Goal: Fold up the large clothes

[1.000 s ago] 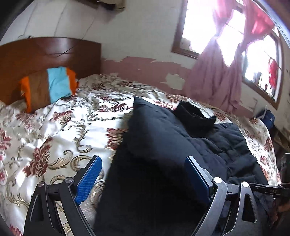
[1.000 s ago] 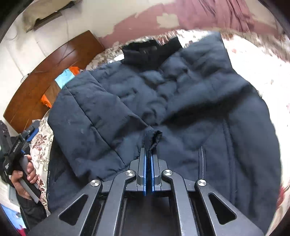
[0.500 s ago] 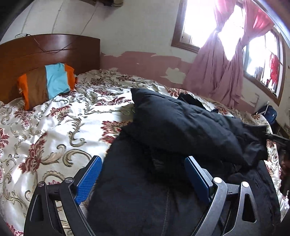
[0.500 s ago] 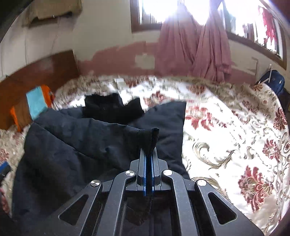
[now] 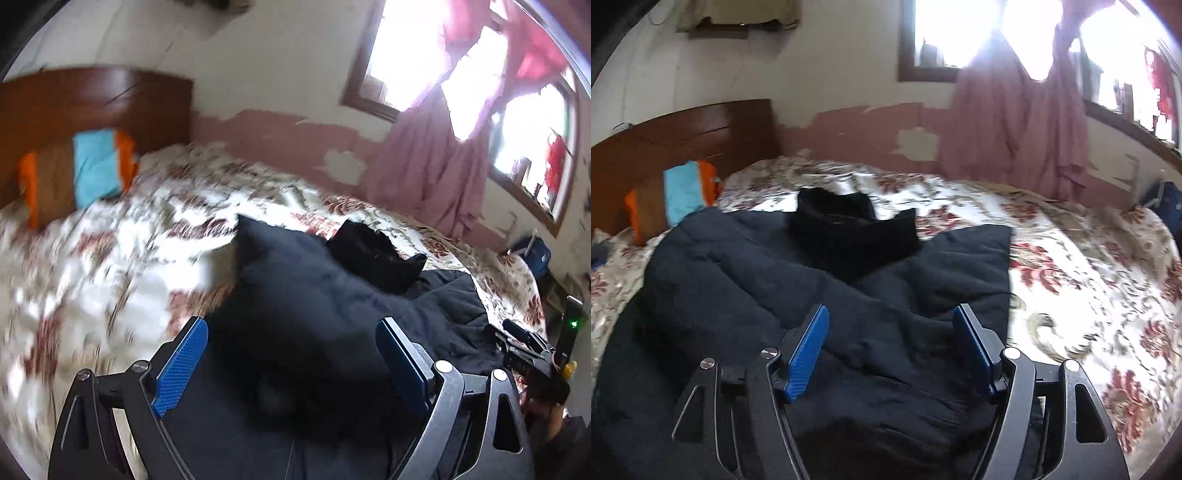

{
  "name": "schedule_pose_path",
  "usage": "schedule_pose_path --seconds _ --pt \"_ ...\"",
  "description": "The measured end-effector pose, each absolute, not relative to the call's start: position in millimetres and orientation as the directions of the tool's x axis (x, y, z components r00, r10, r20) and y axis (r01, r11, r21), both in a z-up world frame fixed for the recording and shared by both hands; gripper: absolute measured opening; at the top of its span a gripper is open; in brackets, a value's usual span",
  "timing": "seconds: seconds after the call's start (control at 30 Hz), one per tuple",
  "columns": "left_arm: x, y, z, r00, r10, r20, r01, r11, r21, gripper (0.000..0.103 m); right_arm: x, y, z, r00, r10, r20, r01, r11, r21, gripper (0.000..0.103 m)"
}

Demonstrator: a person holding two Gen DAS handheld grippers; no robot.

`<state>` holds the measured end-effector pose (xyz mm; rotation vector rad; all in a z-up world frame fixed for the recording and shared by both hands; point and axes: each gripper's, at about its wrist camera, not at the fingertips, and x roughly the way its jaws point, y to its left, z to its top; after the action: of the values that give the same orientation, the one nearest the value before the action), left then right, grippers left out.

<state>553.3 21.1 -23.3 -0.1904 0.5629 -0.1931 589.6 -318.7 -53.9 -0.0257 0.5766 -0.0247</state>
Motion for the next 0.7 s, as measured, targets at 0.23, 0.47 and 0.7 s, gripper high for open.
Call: schedule_pose_path --seconds 0.23,0.47,0.7 --pt "613 -35 -63 0.768 -0.057 -0.637 0.112 0.993 0.047 0.092 629 -301 -92 0.748 0.052 -0.662 -0.069 0.998 0.001 0.065" --pt "622 -57 -110 0.775 0.097 -0.624 0.085 0.963 0.256 0.096 647 -299 -130 0.667 0.051 -0.744 -0.074 0.997 0.002 0.065" --pt "624 -61 -125 0.790 0.146 -0.595 0.054 0.951 0.304 0.102 651 -286 -149 0.640 -0.013 -0.768 -0.077 0.994 -0.082 0.067"
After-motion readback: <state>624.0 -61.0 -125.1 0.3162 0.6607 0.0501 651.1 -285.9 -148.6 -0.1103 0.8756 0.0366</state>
